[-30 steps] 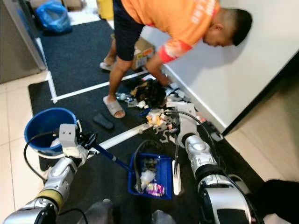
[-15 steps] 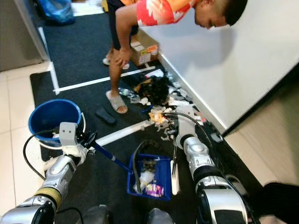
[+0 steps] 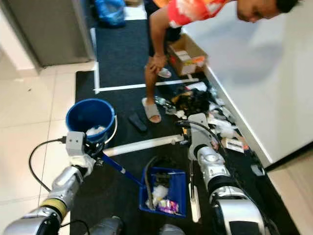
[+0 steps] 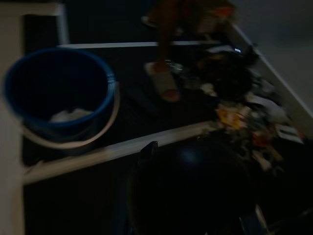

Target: Sweep floor

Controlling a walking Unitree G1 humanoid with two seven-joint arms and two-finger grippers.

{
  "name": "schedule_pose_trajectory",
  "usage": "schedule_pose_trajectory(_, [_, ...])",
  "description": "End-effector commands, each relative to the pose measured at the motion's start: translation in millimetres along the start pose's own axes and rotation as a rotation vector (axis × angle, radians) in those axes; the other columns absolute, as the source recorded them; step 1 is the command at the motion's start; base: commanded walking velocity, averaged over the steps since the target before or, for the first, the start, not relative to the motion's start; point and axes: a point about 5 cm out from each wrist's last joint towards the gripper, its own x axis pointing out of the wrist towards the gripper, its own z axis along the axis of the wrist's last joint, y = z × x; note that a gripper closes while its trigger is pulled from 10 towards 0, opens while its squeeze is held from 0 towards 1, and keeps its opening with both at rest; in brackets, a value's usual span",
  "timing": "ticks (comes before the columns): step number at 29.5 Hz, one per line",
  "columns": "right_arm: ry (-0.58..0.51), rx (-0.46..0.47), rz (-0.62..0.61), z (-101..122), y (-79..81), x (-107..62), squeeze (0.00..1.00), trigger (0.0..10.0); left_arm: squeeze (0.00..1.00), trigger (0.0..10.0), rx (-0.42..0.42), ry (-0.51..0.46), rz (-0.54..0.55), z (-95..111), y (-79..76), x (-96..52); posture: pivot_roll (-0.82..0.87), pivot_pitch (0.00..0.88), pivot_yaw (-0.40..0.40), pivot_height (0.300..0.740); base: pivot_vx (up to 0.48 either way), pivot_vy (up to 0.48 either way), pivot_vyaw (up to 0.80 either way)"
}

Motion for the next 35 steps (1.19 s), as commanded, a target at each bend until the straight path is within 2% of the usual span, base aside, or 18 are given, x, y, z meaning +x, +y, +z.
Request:
schedule_pose_trajectory(1, [0.026, 0.046, 0.016, -7.2, 2.7, -1.0, 0.0, 10.0, 0.0, 10.0, 0.03, 0.021, 0.034, -3.6, 7.1, -4.4, 0.17, 0.039, -0.067, 0.74, 0.0, 0.0, 0.79])
schedule_pose_trajectory(11, [0.023, 0.046, 0.015, -7.0, 2.8, -1.0, 0.0, 10.0, 0.0, 10.0, 0.04, 0.015, 0.028, -1.5, 4.8, -2.4, 0.16, 0.038, -0.065, 0.74, 0.0, 0.0, 0.78])
schedule_pose_trajectory(17, [0.023, 0.044, 0.018, -7.3, 2.8, -1.1, 0.0, 10.0, 0.0, 10.0, 0.052, -0.017, 0.05, 9.6, 9.1, 1.5, 0.17, 0.04, -0.066, 0.74, 0.0, 0.0, 0.78])
schedule_pose_trajectory(28, [0.007, 0.039, 0.022, -4.0, 3.1, -0.4, 0.0, 10.0, 0.0, 10.0, 0.095, 0.012, 0.124, 7.1, 23.5, -5.3, 0.17, 0.04, -0.066, 0.74, 0.0, 0.0, 0.78])
schedule_pose_trajectory(35, [-0.035, 0.041, -0.02, 2.8, -2.1, -0.1, 0.0, 10.0, 0.0, 10.0, 0.109, 0.021, 0.195, 10.2, 42.4, -12.7, 0.18, 0.039, -0.07, 0.74, 0.0, 0.0, 0.54])
